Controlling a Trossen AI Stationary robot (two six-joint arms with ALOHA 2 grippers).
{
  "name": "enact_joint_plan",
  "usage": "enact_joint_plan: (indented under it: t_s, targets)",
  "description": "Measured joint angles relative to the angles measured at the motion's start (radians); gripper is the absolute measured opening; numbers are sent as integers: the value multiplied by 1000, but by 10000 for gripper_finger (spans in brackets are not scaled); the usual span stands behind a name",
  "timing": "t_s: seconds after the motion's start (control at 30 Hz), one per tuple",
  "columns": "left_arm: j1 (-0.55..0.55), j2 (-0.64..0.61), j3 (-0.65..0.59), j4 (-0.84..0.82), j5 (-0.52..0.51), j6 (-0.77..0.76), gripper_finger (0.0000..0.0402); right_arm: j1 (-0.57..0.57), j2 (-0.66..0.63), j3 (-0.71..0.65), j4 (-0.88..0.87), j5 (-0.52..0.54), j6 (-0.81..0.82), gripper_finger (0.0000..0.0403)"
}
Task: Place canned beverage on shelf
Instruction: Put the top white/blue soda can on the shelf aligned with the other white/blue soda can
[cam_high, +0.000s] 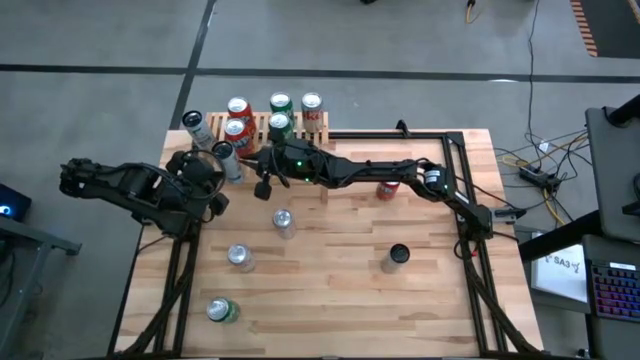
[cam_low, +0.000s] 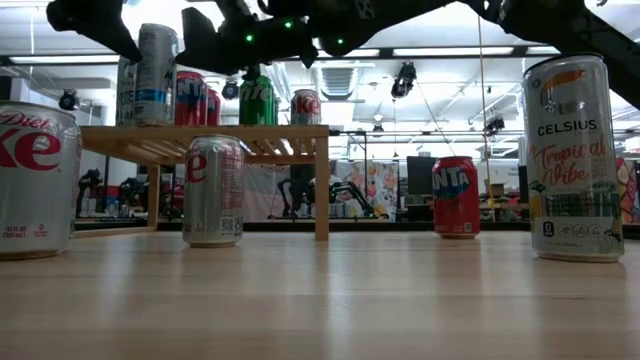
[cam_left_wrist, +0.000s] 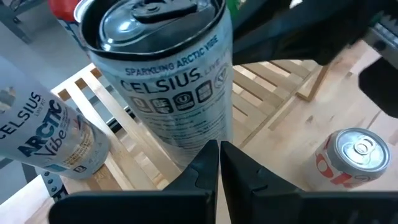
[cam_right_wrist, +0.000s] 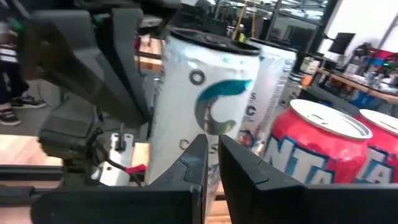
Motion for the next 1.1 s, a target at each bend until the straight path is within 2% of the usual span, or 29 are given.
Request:
enact_joint_plan:
  t_s: [0.13, 0.33, 0.43, 0.6, 0.83, 0.97, 1.1]
  targets:
    - [0, -2, 0, -11, -2, -17, 0, 0, 0, 0, 2, -39, 13, 27]
    - [0, -10, 0, -35, 7, -54, 0, 4, 0, -2, -15, -41, 7, 27]
    - [0, -12, 14, -33, 60, -55, 0, 5, -15, -2, -64, -41, -7, 27]
    - [-3, -2, 59, 3, 137, -53, 0, 5, -95, -2, -212, -41, -62, 27]
    - [-9, 55, 163, 117, 162, 61, 0, 5, -258, -2, -514, -42, -116, 27]
    - [-9, 108, 265, 106, 142, 87, 0, 5, -350, -2, -650, -43, -125, 27]
    - [-8, 158, 385, 25, 126, 101, 0, 4, -417, -2, -770, -42, -125, 27]
